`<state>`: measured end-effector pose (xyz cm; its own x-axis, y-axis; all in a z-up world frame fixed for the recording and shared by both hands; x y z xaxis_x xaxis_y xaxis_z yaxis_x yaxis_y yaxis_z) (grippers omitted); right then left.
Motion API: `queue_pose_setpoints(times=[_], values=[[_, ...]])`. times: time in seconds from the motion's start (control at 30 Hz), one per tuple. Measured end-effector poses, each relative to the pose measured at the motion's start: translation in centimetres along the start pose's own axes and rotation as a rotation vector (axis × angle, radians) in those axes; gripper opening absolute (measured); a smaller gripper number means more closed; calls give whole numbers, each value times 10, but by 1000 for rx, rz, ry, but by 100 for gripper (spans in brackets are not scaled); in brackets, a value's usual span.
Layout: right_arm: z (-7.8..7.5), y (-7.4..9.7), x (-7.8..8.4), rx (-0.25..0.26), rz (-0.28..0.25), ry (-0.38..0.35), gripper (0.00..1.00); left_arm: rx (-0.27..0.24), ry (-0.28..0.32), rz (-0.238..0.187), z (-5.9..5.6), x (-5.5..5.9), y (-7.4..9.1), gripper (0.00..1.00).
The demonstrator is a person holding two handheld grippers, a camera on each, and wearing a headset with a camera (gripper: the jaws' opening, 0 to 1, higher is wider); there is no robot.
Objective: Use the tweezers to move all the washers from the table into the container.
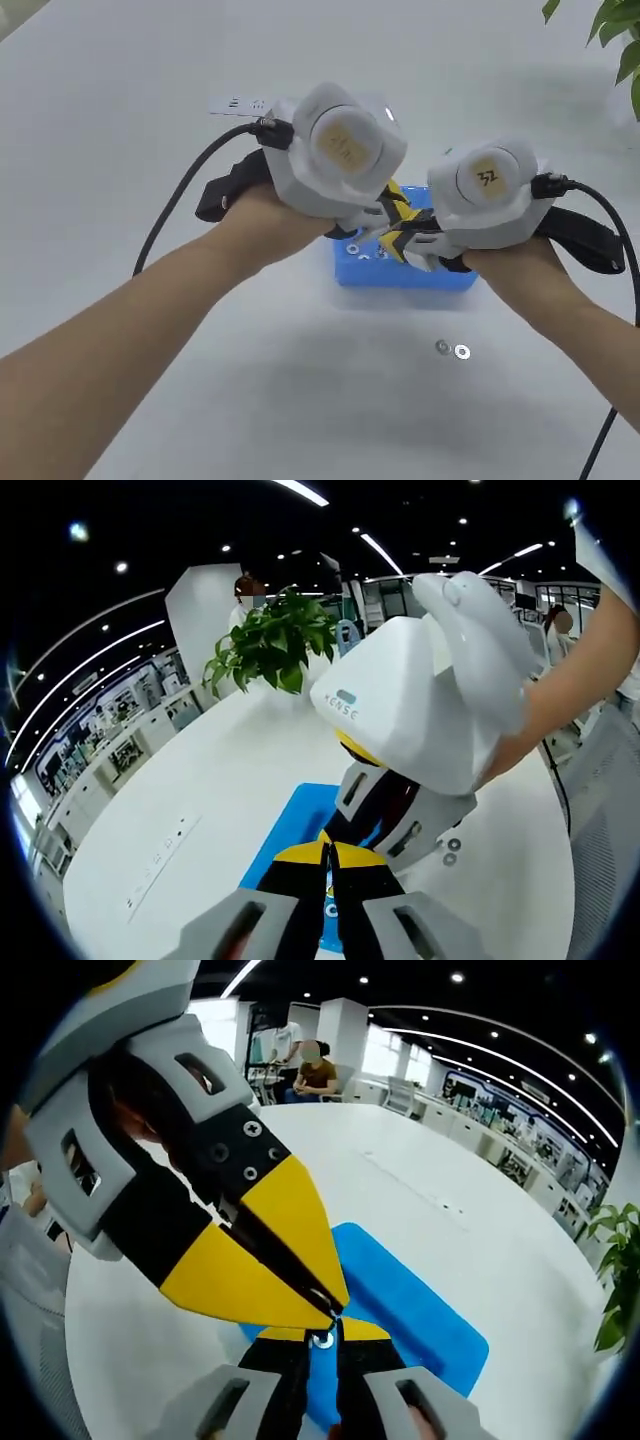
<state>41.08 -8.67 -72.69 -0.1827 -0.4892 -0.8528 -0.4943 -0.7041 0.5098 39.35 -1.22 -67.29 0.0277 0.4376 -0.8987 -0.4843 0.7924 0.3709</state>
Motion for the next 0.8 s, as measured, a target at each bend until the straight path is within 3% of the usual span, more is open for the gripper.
queue_pose_setpoints(times=[0.2, 0.33, 0.47, 0.6, 0.8], values=[[5, 18, -15, 20, -68, -8, 6, -11, -32, -28, -4, -16, 14, 0], [13, 38, -26, 50, -120, 20, 10, -9, -24, -78, -16, -33, 28, 0], [27, 54, -32, 46, -155, 29, 5, -3, -27, -126, -33, -50, 39, 0], [40, 71, -32, 74, -145, 66, 5, 15, -32, -145, -47, -58, 45, 0], [47, 88, -24, 100, -146, 23, 4, 2, -21, -159, -57, -61, 46, 0]])
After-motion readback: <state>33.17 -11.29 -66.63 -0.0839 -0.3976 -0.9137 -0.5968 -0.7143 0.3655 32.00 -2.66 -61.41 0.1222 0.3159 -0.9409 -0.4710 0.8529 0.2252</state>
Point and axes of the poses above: the centre of the closed fingertips' face, and the gripper's own axes: y roughly backward along the fingers, z roughly to its left, x roughly out of its underside, the point moved 8 cm from there along y, roughly backward along the fingers, and after that the axes turned 12 degrees about -z, right-handed, at the moved point
